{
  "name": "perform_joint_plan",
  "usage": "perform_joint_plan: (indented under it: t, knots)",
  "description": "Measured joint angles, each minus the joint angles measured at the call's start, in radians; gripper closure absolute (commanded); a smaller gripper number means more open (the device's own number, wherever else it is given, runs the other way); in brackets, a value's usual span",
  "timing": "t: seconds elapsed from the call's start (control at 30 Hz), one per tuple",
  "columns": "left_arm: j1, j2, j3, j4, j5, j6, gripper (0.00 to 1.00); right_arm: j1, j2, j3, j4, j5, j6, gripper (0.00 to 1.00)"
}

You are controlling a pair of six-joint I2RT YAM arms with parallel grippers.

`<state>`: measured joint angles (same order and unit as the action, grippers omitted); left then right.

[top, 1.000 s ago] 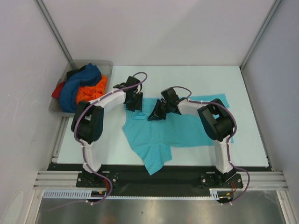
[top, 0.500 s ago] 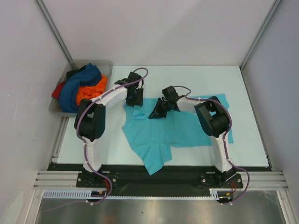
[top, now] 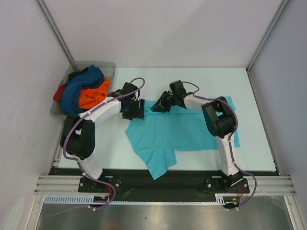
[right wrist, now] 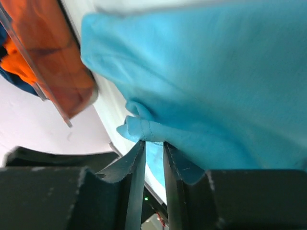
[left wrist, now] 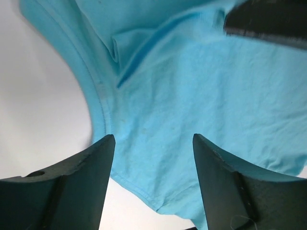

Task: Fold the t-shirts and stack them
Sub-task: Fold the tshirt

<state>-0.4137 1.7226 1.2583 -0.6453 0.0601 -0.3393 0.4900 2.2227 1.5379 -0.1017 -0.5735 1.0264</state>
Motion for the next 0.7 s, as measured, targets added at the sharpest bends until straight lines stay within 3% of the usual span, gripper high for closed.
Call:
perform_joint_plan:
  t: [0.43, 0.7]
  knots:
    - [0.093, 0.101, -0.007, 0.116, 0.224, -0.069, 0.32, -0.079, 0.07, 0.089, -0.035, -0.098, -0.088, 0.51]
    - [0.108, 0.148, 0.007, 0.124, 0.219, -0.111, 0.37, -0.026, -0.103, -0.072, -0.071, -0.044, -0.146, 0.43]
